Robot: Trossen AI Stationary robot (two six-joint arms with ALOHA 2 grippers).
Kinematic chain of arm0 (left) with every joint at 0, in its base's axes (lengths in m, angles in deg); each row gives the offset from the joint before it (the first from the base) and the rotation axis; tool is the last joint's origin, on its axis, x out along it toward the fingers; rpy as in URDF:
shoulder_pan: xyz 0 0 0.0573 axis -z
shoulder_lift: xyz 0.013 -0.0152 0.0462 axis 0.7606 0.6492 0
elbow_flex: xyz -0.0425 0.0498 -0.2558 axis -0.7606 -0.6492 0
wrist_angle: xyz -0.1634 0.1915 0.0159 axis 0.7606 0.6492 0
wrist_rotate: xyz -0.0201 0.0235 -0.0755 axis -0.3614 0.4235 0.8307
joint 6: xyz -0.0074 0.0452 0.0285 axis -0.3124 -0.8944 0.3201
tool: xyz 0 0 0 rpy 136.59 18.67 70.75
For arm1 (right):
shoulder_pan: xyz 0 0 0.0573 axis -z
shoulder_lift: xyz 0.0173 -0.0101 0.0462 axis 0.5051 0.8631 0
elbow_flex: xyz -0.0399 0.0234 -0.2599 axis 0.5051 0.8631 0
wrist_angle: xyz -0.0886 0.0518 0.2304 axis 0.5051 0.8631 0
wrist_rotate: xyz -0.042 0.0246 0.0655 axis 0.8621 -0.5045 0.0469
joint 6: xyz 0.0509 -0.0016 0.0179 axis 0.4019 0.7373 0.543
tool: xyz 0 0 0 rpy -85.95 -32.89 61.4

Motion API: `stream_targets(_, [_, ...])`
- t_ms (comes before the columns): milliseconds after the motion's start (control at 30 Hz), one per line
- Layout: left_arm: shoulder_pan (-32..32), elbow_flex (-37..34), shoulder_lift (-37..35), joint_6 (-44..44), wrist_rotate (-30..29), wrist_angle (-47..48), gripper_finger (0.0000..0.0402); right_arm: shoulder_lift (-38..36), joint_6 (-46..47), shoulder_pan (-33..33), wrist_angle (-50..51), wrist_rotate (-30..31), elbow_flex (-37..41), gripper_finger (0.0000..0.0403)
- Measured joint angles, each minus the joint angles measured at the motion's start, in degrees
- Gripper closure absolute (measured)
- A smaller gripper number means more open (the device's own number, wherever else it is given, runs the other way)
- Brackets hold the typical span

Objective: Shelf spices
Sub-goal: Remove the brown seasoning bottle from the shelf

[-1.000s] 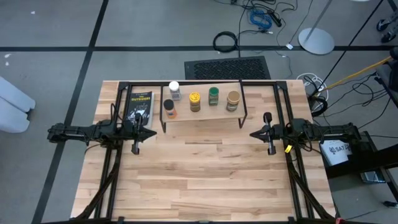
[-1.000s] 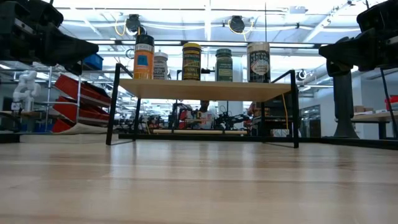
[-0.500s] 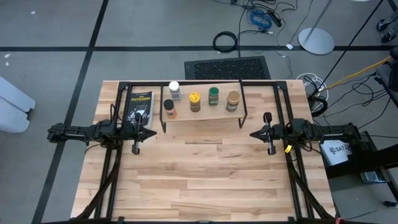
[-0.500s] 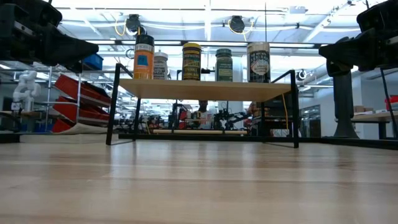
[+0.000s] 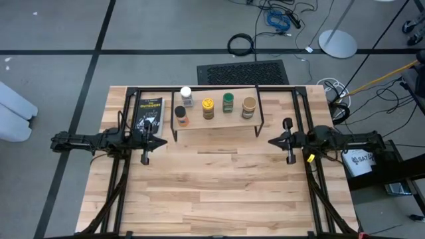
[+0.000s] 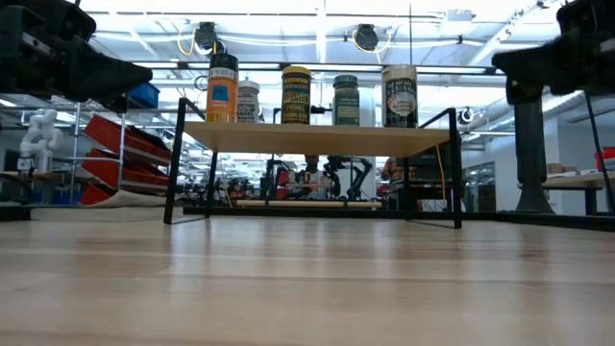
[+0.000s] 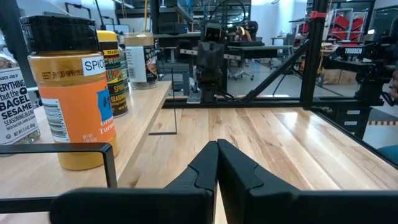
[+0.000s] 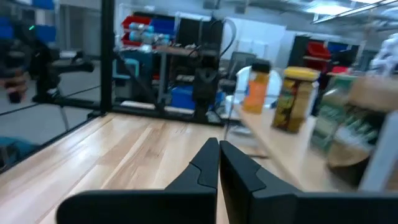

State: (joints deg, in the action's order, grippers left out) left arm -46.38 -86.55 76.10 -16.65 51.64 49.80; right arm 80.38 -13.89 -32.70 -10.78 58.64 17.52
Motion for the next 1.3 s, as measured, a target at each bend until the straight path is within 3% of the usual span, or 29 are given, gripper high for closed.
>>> stream_targets(333, [-0.02,-0.02,0.02,0.04,-0.02,-0.26,0.0384,8.29,0.96,0.02,10.16,2.91,-17.56,0.0403])
stream_targets(633, [-0.02,-0.02,0.0,0.04,-0.35,-0.65,0.0384,23.09,0.29,0.02,17.81,5.26,-41.05,0.0403])
stream_targets(833, [0.0,-0.02,0.0,0.06,-0.31,-0.94,0.0384,34.27,-0.01,0.03,22.81,10.64,-54.72,0.0403])
stream_targets(1033, [0.0,-0.02,0.0,0.04,-0.25,-1.09,0.0384,43.0,-2.21,0.04,21.03,10.69,-61.13,0.0403])
stream_targets(1300, [-0.01,-0.02,0.02,0.13,-0.05,-1.09,0.0384,49.69,2.35,-0.01,21.76,10.67,-61.89,0.0403])
